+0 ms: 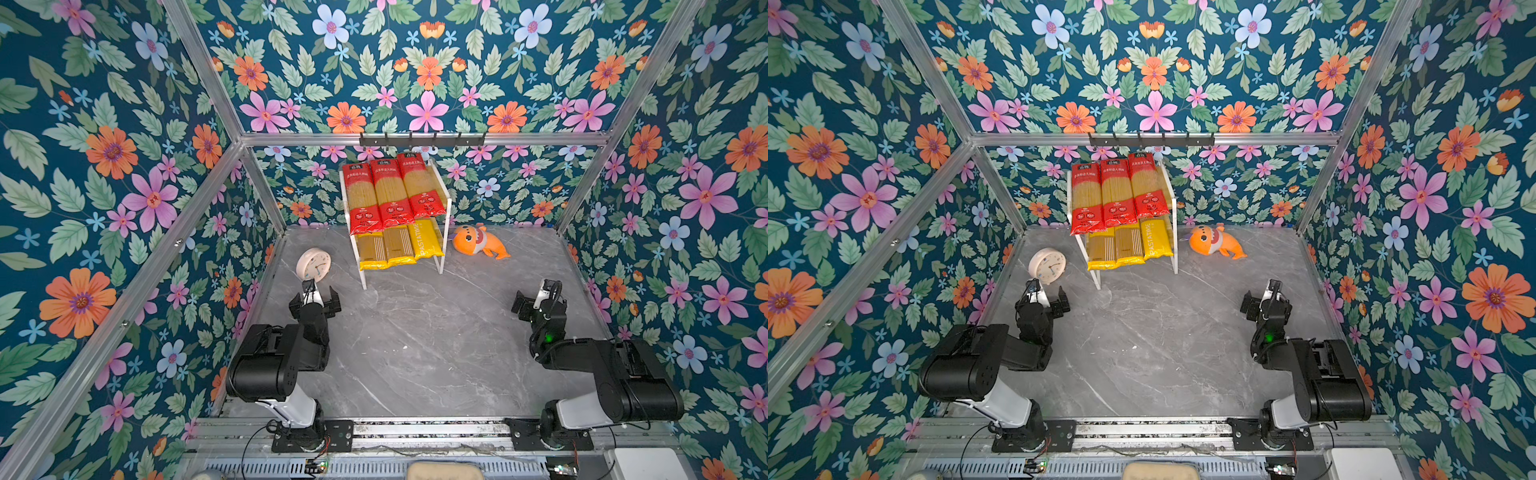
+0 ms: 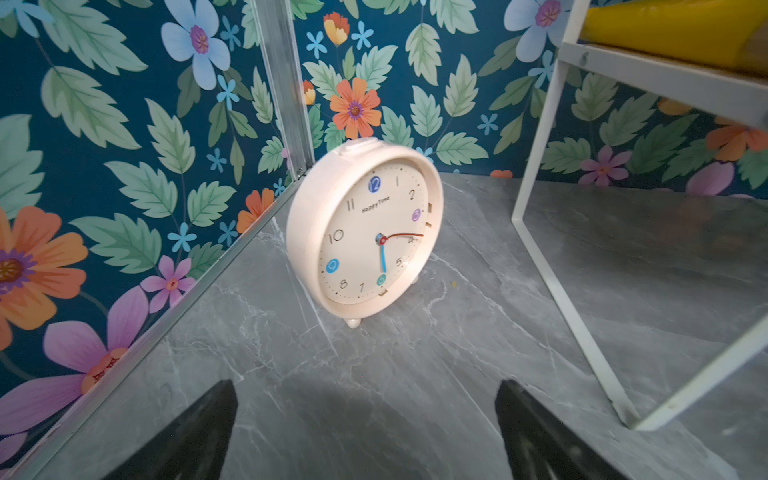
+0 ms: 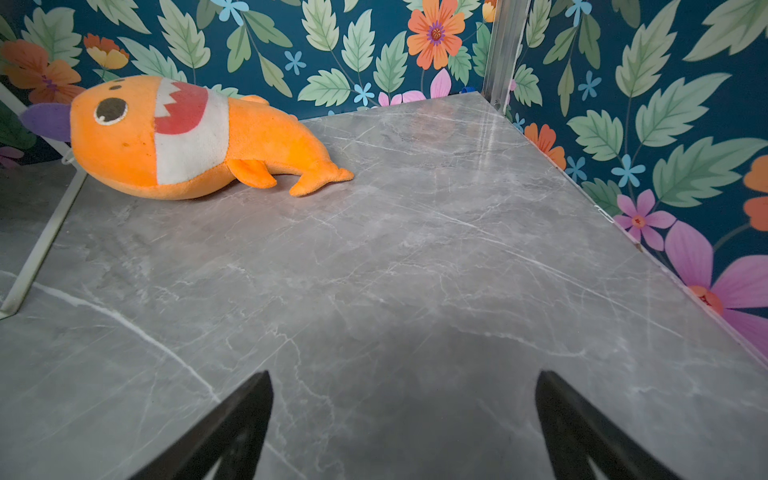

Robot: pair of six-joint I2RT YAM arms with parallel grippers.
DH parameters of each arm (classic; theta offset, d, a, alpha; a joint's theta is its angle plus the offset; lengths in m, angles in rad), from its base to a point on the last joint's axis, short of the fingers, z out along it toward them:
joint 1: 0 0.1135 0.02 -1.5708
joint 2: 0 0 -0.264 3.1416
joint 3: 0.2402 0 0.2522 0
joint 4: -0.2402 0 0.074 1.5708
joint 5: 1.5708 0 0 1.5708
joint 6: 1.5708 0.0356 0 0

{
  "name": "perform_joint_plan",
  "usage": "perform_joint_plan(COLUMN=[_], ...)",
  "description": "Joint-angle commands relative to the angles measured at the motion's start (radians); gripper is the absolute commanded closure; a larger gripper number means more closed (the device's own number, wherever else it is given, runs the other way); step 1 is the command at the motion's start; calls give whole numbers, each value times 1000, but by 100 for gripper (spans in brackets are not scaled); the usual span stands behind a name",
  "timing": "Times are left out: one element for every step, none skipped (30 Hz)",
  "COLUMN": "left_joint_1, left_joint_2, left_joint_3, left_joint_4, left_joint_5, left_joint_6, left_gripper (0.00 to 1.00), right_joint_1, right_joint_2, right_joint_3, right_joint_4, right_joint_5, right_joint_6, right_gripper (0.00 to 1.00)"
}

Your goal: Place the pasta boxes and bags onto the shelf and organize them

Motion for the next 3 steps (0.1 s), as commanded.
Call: perform_joint_plan(left_joint_1=[-2,-2,-2], left_joint_2=[-1,-2,-2], left_joint_3=[-1,-2,-2], left_joint_4=[29,29,29], left_joint_5=[-5,-6,-5], left_joint_6=[19,18,18], left_gripper=[0,0,0], right_joint_1=[3,3,3], right_joint_2=[1,1,1], right_joint_3=[1,1,1], right_joint_4=[48,48,48], right_joint_5=[12,12,12], right_joint_6=[-12,-12,-11], right_gripper=[1,1,1])
